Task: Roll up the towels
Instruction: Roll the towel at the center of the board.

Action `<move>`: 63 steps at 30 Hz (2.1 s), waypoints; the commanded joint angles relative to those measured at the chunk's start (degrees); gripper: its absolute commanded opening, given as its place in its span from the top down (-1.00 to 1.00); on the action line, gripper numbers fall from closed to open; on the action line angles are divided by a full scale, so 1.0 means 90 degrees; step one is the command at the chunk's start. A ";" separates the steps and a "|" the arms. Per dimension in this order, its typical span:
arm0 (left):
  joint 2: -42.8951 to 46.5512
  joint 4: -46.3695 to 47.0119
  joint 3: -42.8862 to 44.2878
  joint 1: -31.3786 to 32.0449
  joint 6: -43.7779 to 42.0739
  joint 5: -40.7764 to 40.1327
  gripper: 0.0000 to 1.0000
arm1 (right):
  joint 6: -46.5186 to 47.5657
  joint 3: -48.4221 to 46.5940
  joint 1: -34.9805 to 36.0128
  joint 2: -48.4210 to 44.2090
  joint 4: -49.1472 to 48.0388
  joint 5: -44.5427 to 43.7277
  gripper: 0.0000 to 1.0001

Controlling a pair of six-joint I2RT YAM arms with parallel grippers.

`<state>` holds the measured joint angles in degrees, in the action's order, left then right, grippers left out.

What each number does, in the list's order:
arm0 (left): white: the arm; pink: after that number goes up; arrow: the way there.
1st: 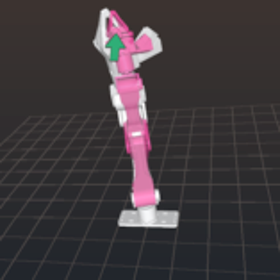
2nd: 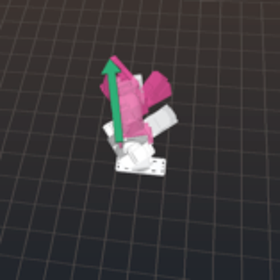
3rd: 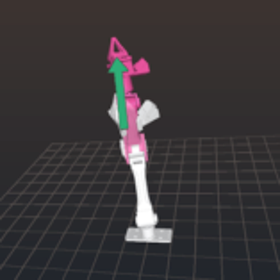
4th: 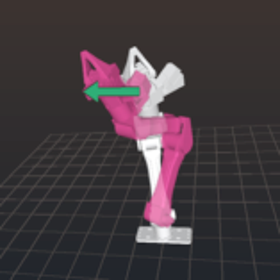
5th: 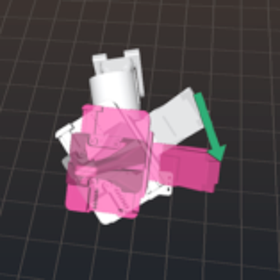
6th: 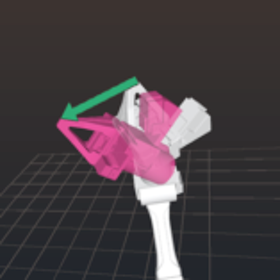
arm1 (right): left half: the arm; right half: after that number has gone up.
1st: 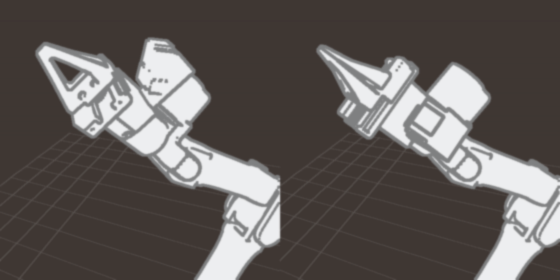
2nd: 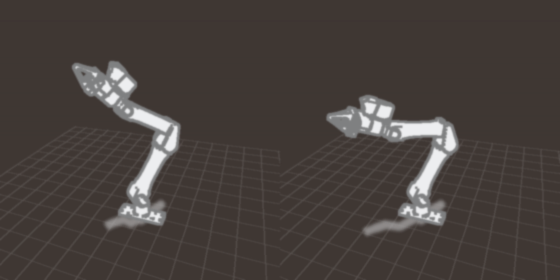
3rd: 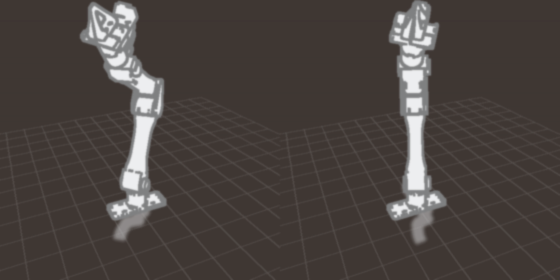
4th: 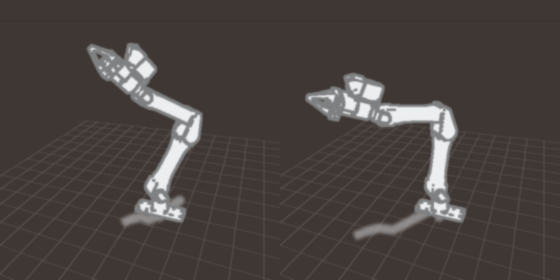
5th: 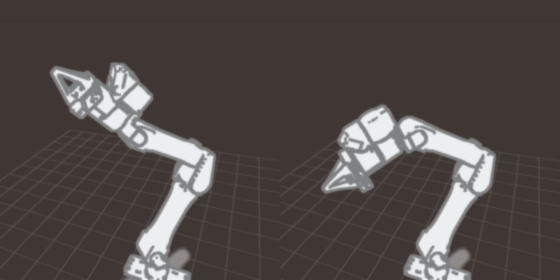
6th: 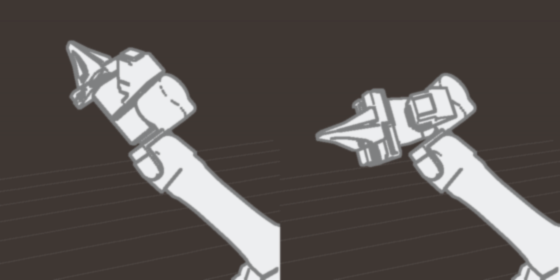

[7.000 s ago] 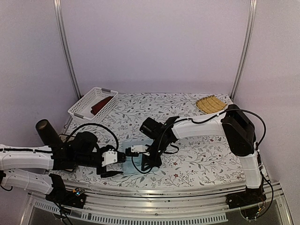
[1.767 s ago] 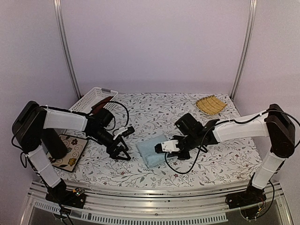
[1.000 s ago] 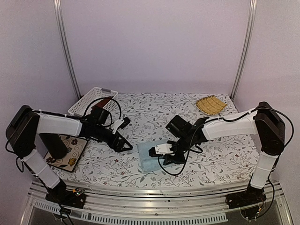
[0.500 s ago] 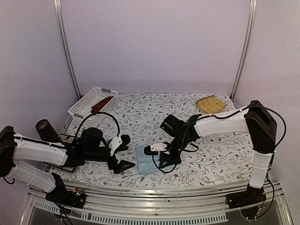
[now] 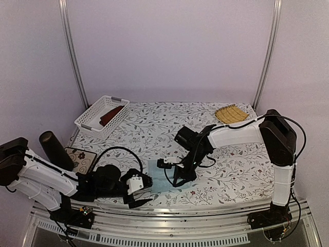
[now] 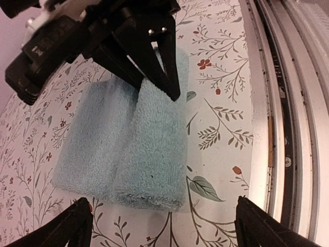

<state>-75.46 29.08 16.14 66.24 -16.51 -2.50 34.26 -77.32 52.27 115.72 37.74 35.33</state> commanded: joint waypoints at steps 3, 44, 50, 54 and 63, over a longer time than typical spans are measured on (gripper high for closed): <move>-0.0648 0.0500 0.0263 0.0500 -0.0774 -0.0950 -0.89 | -0.0211 -0.0204 -0.0062 0.0453 0.0294 0.0381 0.71; -0.2397 0.0197 0.1362 0.0652 -0.1987 -0.1858 0.16 | -0.0135 -0.0308 -0.0151 0.0365 0.0416 0.0430 0.59; -0.2289 -0.0097 0.1458 0.0463 -0.1786 -0.1451 0.29 | -0.0106 -0.0231 -0.0156 0.0133 0.0366 0.0210 0.25; -0.2152 -0.0361 0.1501 0.0333 -0.1602 -0.0992 0.34 | -0.0077 -0.0100 -0.0199 -0.0269 0.0275 -0.0035 0.09; -0.1831 -0.1124 0.1710 -0.0325 -0.0954 0.0530 0.36 | -0.0141 0.0164 -0.0441 -0.1348 -0.0014 -0.0910 -0.11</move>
<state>-93.49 24.08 30.11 66.46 -29.12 -6.57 33.19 -77.12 49.80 108.97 39.51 31.83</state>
